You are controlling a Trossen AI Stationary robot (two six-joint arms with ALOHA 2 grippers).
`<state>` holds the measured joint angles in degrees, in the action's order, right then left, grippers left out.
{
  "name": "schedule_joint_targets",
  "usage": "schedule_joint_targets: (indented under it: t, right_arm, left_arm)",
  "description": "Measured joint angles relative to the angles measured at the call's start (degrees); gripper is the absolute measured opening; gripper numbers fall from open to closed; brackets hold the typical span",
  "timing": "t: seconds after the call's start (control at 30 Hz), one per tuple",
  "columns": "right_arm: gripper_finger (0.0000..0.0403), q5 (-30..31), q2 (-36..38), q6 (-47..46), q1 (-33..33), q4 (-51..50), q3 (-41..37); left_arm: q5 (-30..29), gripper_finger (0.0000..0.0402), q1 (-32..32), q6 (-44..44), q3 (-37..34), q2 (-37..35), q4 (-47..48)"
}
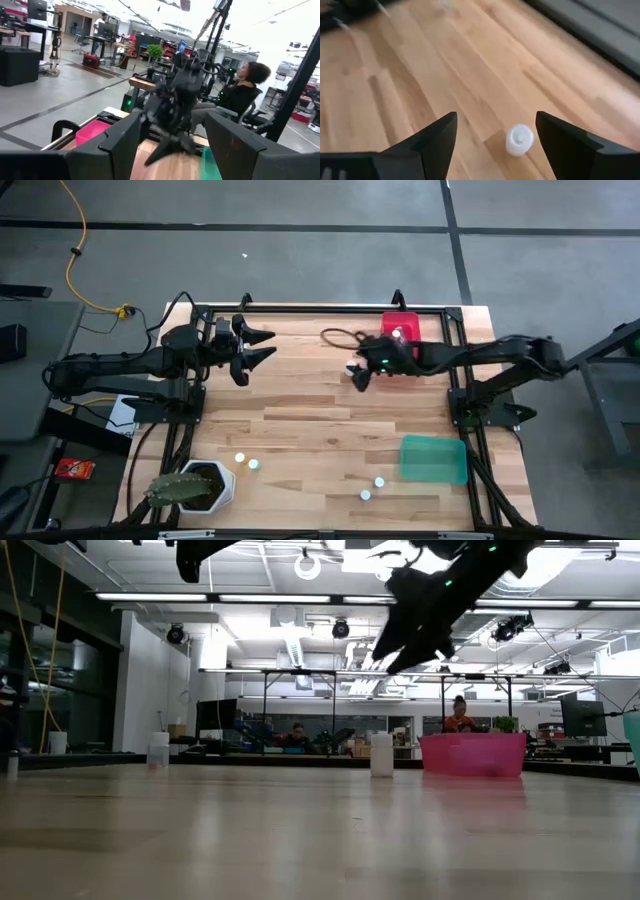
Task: Pick and place medicine bottles into bin by pill shape (circle, oval)
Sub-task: Put the white tablet bottle into the green bin
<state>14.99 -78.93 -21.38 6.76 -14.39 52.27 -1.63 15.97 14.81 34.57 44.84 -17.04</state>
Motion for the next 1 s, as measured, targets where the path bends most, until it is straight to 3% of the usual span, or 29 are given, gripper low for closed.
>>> schedule_joint_targets:
  t: [0.37,0.6,1.0]
  right_arm:
    - [0.0264,7.12,-19.16,-9.96,3.13,-15.56,15.77]
    - [0.0264,2.24,-24.63,-16.61,5.24,-22.78,20.34]
    - [0.0263,-2.82,-27.61,-22.16,5.38,-23.98,20.35]
  left_arm:
    - [-0.13,0.0213,0.00,0.02,0.00,0.00,0.03]
    - [-0.13,0.0213,0.00,0.02,0.00,0.00,0.07]
    - [-0.13,0.0213,0.00,0.02,0.00,0.00,0.27]
